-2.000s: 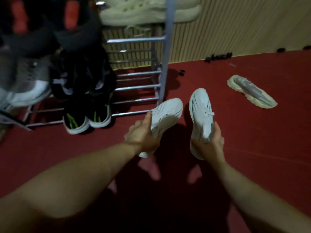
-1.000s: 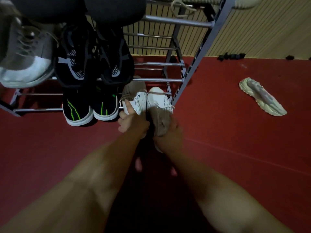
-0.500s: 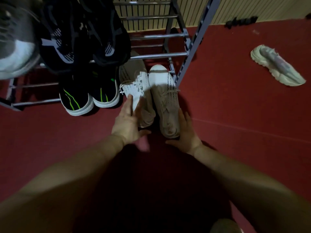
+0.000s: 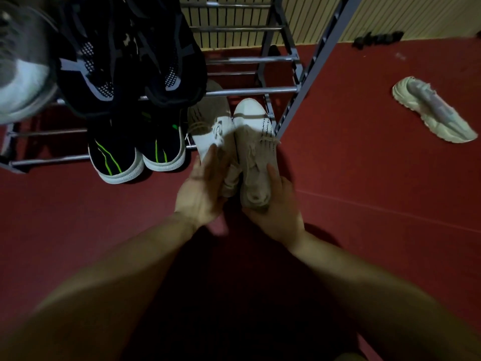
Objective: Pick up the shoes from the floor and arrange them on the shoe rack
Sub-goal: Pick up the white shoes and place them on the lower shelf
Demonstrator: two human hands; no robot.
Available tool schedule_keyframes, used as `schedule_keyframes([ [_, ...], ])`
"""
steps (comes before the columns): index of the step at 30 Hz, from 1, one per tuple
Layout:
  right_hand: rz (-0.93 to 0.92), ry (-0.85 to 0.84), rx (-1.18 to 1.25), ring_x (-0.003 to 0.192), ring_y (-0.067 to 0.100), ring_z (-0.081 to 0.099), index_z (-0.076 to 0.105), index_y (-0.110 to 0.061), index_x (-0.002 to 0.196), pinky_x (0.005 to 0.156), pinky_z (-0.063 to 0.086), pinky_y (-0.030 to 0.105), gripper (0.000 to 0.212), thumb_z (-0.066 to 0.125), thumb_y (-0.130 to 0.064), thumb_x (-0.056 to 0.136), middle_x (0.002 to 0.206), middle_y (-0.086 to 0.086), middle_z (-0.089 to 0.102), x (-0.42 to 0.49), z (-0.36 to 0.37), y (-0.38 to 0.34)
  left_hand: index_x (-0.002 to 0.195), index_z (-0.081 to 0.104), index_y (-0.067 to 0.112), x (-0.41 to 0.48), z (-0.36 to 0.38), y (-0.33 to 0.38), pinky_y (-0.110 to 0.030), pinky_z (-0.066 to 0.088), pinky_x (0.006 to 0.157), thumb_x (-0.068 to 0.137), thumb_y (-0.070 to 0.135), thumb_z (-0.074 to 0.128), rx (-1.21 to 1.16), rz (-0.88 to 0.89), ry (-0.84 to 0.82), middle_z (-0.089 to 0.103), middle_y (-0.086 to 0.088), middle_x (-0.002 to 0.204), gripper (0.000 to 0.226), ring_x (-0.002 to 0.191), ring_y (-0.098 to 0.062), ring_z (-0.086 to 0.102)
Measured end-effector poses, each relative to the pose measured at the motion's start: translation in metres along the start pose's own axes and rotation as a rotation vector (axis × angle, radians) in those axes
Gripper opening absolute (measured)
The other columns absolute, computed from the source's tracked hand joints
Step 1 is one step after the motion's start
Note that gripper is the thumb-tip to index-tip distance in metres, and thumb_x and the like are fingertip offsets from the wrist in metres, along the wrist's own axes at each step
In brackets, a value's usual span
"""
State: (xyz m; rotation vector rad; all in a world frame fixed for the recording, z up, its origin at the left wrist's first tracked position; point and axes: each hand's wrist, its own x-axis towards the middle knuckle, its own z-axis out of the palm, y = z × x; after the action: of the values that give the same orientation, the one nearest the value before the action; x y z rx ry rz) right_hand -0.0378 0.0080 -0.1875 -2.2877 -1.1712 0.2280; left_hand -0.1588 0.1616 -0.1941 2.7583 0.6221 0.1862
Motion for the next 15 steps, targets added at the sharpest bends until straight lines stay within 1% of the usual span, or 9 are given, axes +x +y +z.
schedule_keyframes([
  [1,0.052,0.003,0.104,0.102,0.038,0.058,0.029,-0.019,0.144,0.082,0.053,0.044,0.093,0.062,-0.063,0.07,0.122,0.022,0.055,0.009,-0.002,-0.004,0.149,0.018,0.011,0.002,-0.005,0.0,-0.043,0.048,0.096,0.089,0.041,0.051,0.001,0.002,0.051,0.017,-0.022,0.155,0.074,0.141,-0.042,0.023],
  [2,0.09,0.001,0.191,0.109,0.033,0.058,0.028,-0.024,0.146,0.086,0.051,0.045,0.096,0.064,-0.068,0.068,0.126,0.015,0.054,0.018,-0.003,-0.005,0.148,0.024,0.008,0.004,-0.01,-0.003,-0.045,0.052,0.08,0.091,0.042,0.044,0.003,-0.007,0.109,0.019,-0.024,0.154,0.069,0.138,-0.042,0.028],
  [3,0.113,-0.014,0.23,0.114,0.029,0.056,0.027,-0.025,0.147,0.091,0.05,0.046,0.099,0.065,-0.069,0.067,0.129,0.01,0.053,0.028,-0.005,-0.006,0.146,0.03,0.007,0.008,-0.016,-0.004,-0.027,0.04,0.085,0.089,0.037,0.05,-0.021,-0.015,0.166,0.023,-0.025,0.152,0.067,0.134,-0.043,0.036],
  [5,0.112,-0.035,0.232,0.121,0.025,0.053,0.026,-0.024,0.148,0.097,0.046,0.046,0.1,0.067,-0.067,0.066,0.134,0.006,0.05,0.047,-0.008,-0.007,0.143,0.035,0.012,0.02,-0.033,-0.005,-0.035,0.044,0.087,0.075,0.026,0.07,-0.073,-0.061,0.248,0.031,-0.022,0.146,0.078,0.126,-0.044,0.045],
  [6,0.111,-0.05,0.21,0.123,0.025,0.052,0.024,-0.026,0.148,0.098,0.046,0.047,0.099,0.067,-0.065,0.067,0.136,0.006,0.049,0.057,-0.01,-0.006,0.145,0.033,0.015,0.026,-0.042,-0.006,-0.042,0.042,0.095,0.073,0.027,0.073,-0.06,-0.093,0.208,0.034,-0.021,0.143,0.084,0.125,-0.044,0.043],
  [8,0.105,-0.083,0.15,0.125,0.026,0.049,0.021,-0.028,0.148,0.1,0.045,0.047,0.096,0.068,-0.06,0.07,0.142,0.006,0.045,0.073,-0.016,-0.008,0.149,0.024,0.02,0.036,-0.051,-0.01,-0.047,0.017,0.114,0.075,0.034,0.072,0.03,-0.159,0.065,0.038,-0.019,0.14,0.09,0.131,-0.041,0.034],
  [10,0.094,-0.127,0.1,0.128,0.029,0.045,0.017,-0.025,0.149,0.102,0.043,0.048,0.1,0.07,-0.056,0.07,0.145,0.009,0.04,0.085,-0.017,-0.006,0.15,0.021,0.019,0.04,-0.049,-0.012,-0.047,0.004,0.117,0.076,0.035,0.071,0.074,-0.189,0.023,0.041,-0.016,0.138,0.09,0.132,-0.037,0.031],
  [13,0.111,-0.18,0.075,0.133,0.036,0.036,0.011,-0.016,0.151,0.104,0.038,0.051,0.109,0.078,-0.041,0.069,0.148,0.018,0.03,0.086,-0.016,-0.009,0.148,0.027,0.014,0.041,-0.039,-0.009,-0.05,0.007,0.115,0.076,0.025,0.071,0.054,-0.141,0.028,0.043,-0.012,0.137,0.086,0.124,-0.035,0.039],
  [15,0.122,-0.127,0.032,0.132,0.038,0.034,0.014,-0.011,0.151,0.103,0.038,0.053,0.108,0.078,-0.04,0.069,0.148,0.02,0.029,0.076,-0.011,-0.006,0.147,0.028,0.01,0.043,-0.036,-0.009,-0.053,0.012,0.113,0.071,0.02,0.075,0.004,-0.122,0.027,0.041,-0.014,0.138,0.09,0.123,-0.037,0.04],
])
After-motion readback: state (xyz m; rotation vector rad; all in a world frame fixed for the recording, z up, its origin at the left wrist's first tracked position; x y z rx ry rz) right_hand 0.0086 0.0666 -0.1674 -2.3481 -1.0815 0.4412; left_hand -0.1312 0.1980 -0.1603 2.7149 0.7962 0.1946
